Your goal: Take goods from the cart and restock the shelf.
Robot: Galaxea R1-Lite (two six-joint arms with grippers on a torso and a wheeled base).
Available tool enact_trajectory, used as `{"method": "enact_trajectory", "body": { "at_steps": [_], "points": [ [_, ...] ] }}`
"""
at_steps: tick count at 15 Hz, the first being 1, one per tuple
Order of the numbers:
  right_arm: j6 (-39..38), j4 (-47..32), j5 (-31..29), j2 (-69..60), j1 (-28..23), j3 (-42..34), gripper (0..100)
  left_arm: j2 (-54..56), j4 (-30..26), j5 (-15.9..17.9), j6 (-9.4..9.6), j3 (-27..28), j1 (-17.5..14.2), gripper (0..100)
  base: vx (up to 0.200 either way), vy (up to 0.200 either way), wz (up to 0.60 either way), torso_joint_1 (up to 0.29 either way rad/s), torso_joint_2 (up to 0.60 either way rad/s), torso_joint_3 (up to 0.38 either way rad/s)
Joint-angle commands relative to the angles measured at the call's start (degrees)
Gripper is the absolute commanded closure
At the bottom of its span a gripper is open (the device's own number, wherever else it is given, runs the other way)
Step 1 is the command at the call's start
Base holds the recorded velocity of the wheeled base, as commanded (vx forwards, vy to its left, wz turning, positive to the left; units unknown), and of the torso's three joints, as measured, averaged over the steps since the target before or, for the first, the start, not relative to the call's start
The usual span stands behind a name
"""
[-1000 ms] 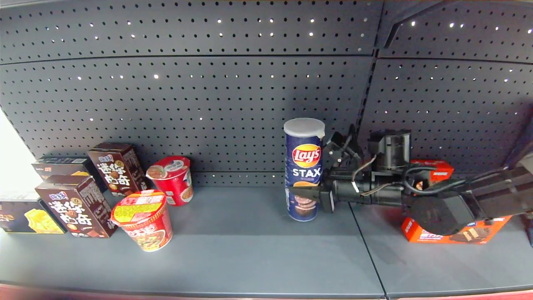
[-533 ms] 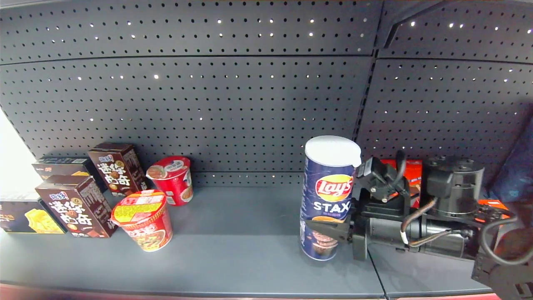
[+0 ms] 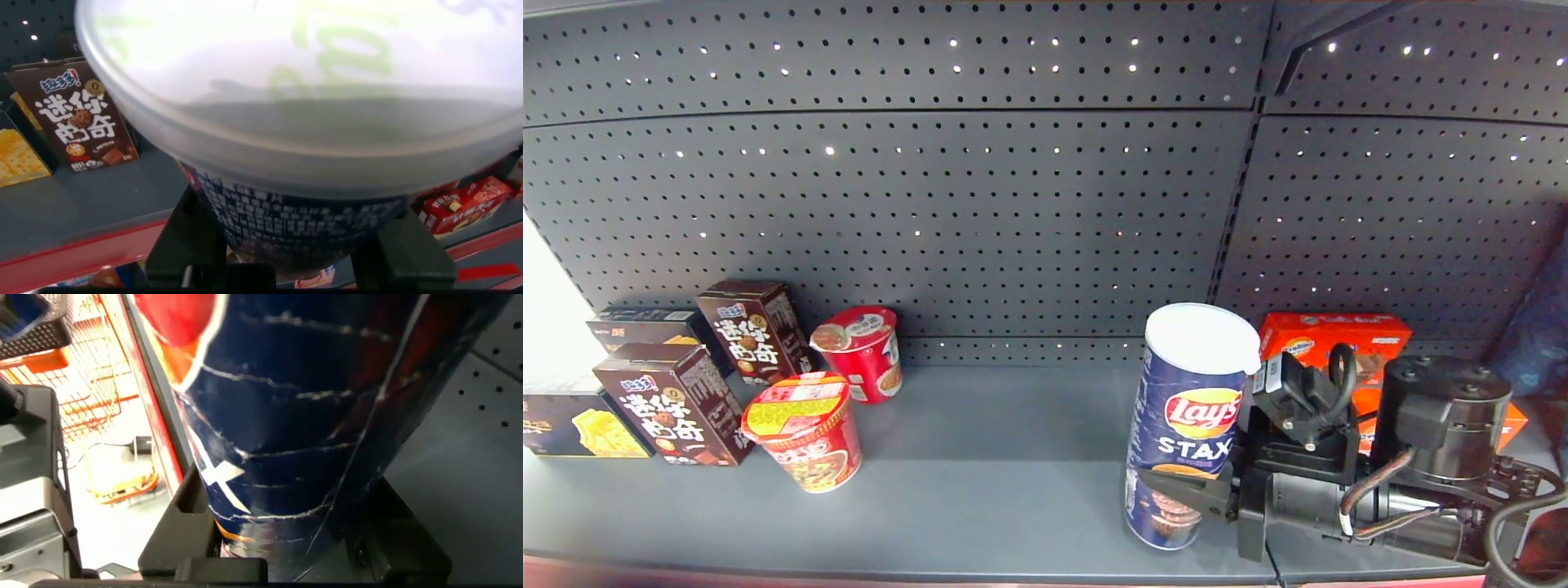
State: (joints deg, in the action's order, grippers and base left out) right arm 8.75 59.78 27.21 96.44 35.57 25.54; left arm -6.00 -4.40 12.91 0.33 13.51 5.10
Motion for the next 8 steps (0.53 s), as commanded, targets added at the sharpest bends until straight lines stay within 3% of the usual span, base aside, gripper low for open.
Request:
{"method": "enact_trajectory", "body": {
  "at_steps": [1,8],
  "points": [
    [0.04,1.65,-0.05,3.67,-0.15,-0.4,100,0.02,0.01,0.01,0.02,0.12,0.0,100,0.0,0.0,0.0,0.0,0.0,0.0],
    [-0.05,3.06,0.04,9.91,-0.15,3.29,100,0.02,0.01,0.01,0.02,0.12,0.0,100,0.0,0.0,0.0,0.0,0.0,0.0]
  ]
}}
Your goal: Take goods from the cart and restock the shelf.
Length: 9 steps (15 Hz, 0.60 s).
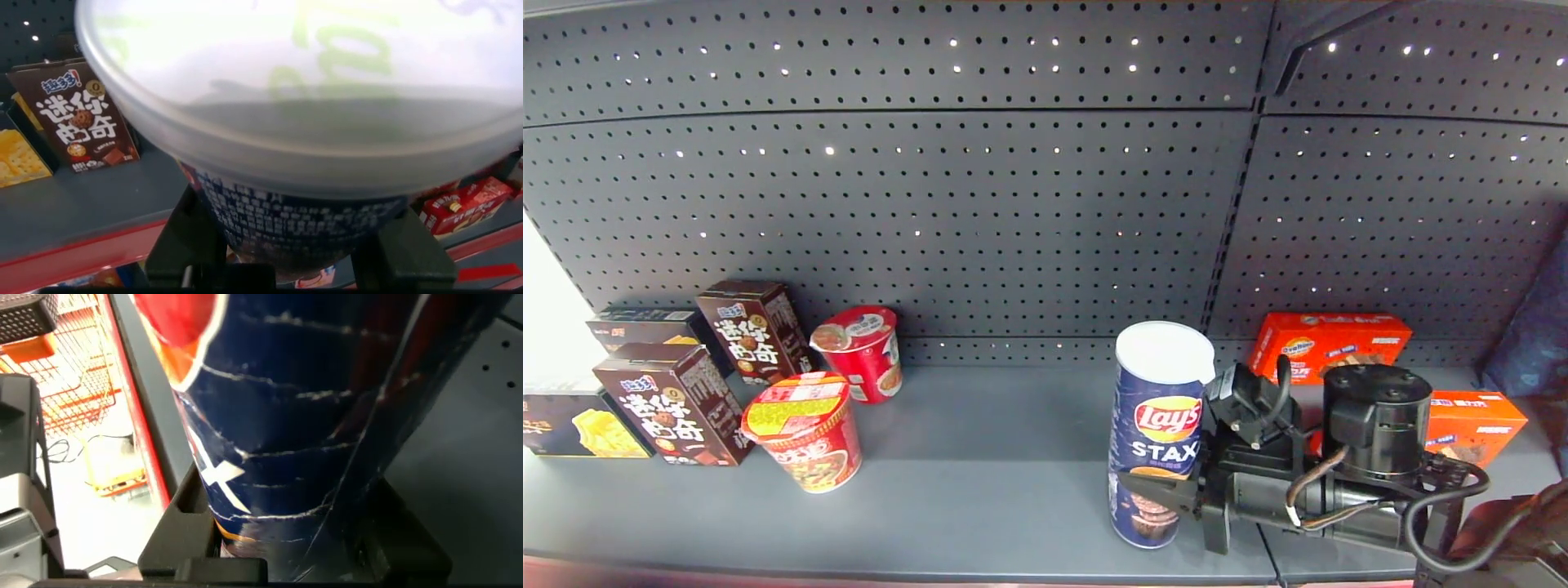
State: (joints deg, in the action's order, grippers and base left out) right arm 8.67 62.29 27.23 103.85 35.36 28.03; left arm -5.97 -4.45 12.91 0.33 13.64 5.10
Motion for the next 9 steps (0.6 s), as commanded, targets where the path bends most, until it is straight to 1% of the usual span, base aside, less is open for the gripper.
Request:
{"method": "enact_trajectory", "body": {
  "at_steps": [1,8,9],
  "points": [
    [0.03,0.9,0.01,3.02,0.14,1.15,100,0.0,0.06,0.01,0.02,-0.02,0.0,100,0.0,0.0,0.0,0.0,0.0,0.0],
    [0.12,1.6,0.01,3.64,1.55,0.71,100,0.0,-0.03,0.01,0.02,-0.72,0.09,100,0.0,0.0,0.0,0.0,0.0,0.0],
    [0.12,1.78,-0.08,3.55,1.55,0.45,0,0.0,0.06,0.01,0.02,-0.55,0.09,100,0.0,0.0,0.0,0.0,0.0,0.0]
  ]
}}
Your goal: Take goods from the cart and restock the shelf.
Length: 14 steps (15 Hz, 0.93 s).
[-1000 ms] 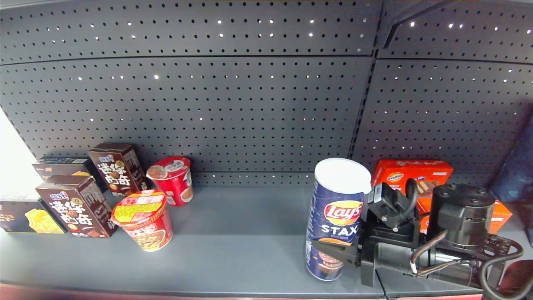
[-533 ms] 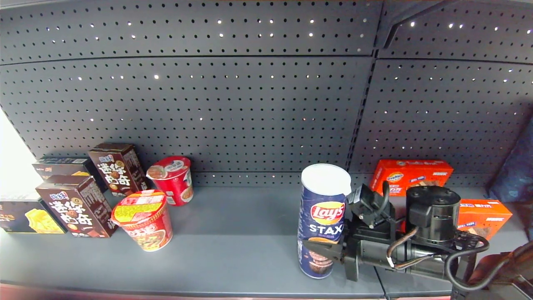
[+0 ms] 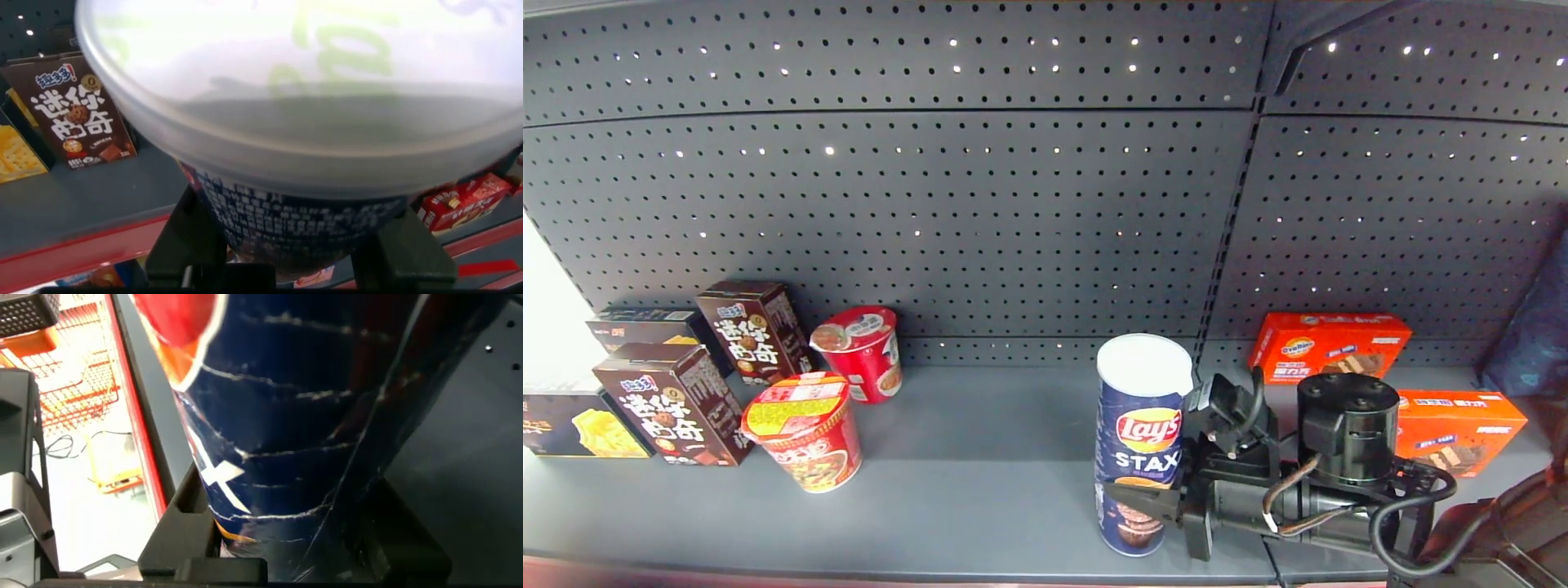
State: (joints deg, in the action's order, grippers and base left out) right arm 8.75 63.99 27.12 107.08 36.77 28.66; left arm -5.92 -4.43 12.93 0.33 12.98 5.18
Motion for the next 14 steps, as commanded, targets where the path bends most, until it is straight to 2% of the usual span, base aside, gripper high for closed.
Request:
{"method": "enact_trajectory", "body": {
  "at_steps": [1,4,7,10,12,13,14],
  "points": [
    [0.04,0.08,-1.2,-0.21,0.06,-0.97,0,-0.05,0.03,-0.01,0.02,0.46,0.0,100,0.0,0.0,0.0,0.0,0.0,0.0],
    [-0.49,0.0,-2.78,-3.63,0.06,-3.7,0,-0.05,0.03,0.07,0.02,1.17,0.0,100,0.0,0.0,0.0,0.0,0.0,0.0],
    [-1.55,0.0,-3.48,-15.32,-0.91,-12.58,0,-3.04,0.03,0.43,0.37,7.58,0.09,100,0.0,0.0,0.0,0.0,0.0,0.0],
    [-2.69,-0.97,-4.45,-25.26,-5.21,-19.61,0,-6.47,0.21,0.86,0.73,11.45,0.36,100,0.0,0.0,0.0,0.0,0.0,0.0],
    [-2.6,-2.11,-5.06,-27.98,-7.32,-22.33,0,-9.37,0.21,4.03,1.43,12.94,0.36,100,0.0,0.0,0.0,0.0,0.0,0.0],
    [-2.51,-3.34,-7.88,-27.89,-7.41,-22.42,0,-13.85,0.21,7.37,2.48,14.97,0.27,100,0.0,0.0,0.0,0.0,0.0,0.0],
    [-2.51,-3.96,-8.67,-27.54,-7.41,-21.8,0,-17.1,0.29,9.3,3.45,16.46,0.27,100,0.0,0.0,0.0,0.0,0.0,0.0]
  ]
}}
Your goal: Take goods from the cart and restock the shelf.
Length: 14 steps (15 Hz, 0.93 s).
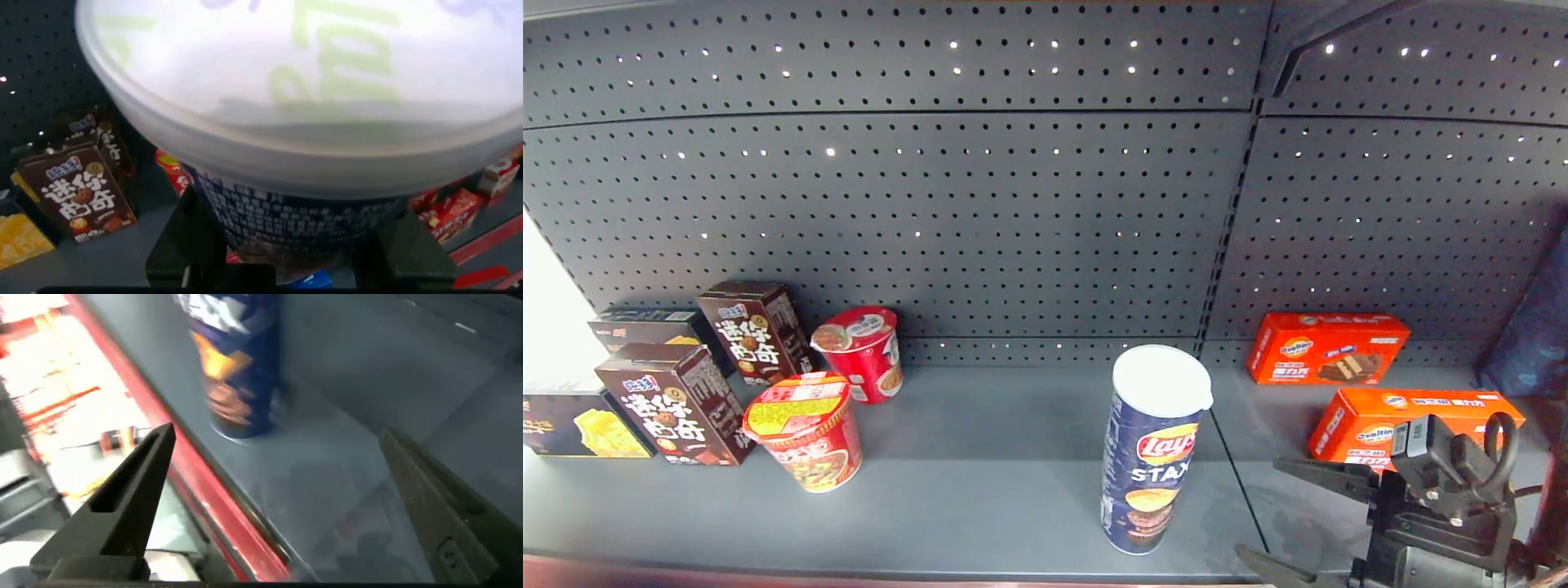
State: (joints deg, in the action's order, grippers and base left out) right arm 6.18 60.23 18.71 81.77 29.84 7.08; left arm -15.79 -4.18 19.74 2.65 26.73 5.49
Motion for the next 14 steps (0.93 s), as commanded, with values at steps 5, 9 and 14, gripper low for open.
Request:
{"method": "enact_trajectory", "body": {
  "at_steps": [5,9,14],
  "points": [
    [0.06,-1.26,-4.39,5.41,-2.24,4.52,0,-17.35,4.71,4.61,2.89,5.26,-0.04,100,0.0,0.0,0.0,0.0,0.0,0.0],
    [0.15,-2.49,-5.35,10.86,-3.12,8.74,0,-17.35,4.71,4.7,2.89,5.43,-0.04,100,0.0,0.0,0.0,0.0,0.0,0.0],
    [0.24,-2.31,-5.35,17.45,-1.63,14.71,0,-18.14,4.71,4.7,2.89,5.87,-0.04,100,0.0,0.0,0.0,0.0,0.0,0.0]
  ]
}}
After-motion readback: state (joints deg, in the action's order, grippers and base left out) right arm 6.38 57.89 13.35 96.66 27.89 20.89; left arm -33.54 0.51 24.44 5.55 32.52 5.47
